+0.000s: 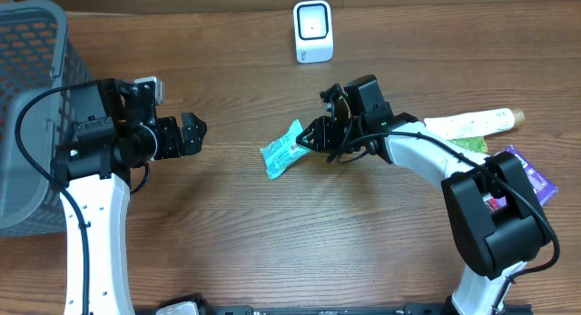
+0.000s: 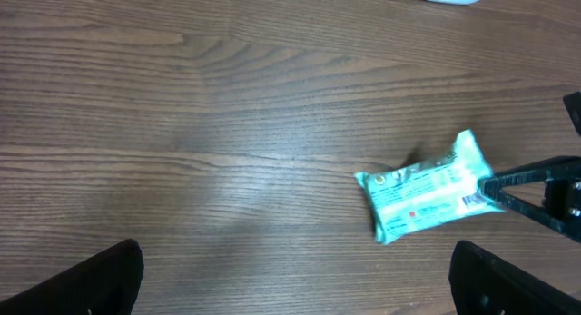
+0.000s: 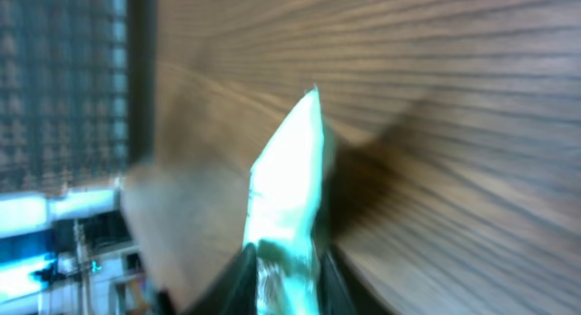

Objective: Scan the item barcode

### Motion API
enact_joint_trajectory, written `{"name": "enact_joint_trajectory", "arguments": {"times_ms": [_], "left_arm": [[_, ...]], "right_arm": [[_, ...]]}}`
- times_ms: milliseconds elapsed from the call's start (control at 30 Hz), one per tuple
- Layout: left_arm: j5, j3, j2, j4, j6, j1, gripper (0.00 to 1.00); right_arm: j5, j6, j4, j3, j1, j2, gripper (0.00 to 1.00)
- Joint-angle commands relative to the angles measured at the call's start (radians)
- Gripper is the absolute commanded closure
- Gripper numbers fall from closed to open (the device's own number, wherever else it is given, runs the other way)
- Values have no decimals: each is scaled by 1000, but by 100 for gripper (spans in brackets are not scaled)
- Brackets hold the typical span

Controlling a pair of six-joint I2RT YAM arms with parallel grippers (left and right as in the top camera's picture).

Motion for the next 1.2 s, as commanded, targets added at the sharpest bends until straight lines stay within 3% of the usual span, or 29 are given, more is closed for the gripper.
{"name": "enact_joint_trajectory", "arguments": {"times_ms": [0,67,167,300,367,600,767,933,1167], "left_arm": [[15,13,-5,1,8,-5,0],[15,13,-5,1,8,-5,1],[15,13,-5,1,8,-5,0],[15,13,-5,1,8,-5,0],[14,13,-5,1,9,-5,0],[15,13,-5,1,9,-5,0],[15,13,-5,1,9,-5,0],[15,13,-5,1,8,-5,0],[15,13,-5,1,8,-5,0]], "right_arm": [[110,-32,-37,8,-18,-7,60],[155,-64,-93,26,-35,-9,53],[235,-114,-200,66,-56,-17,50],[278,-216,-384,166,-50,-35,51],[271,-224,-422,195,-22,-35,59],[207,-146,-298,197,148,-15,62],[278,-55,-137,197,256,22,73],[294,-39,-72,197,305,87,84],[294,-39,-39,197,337,161,88]]}}
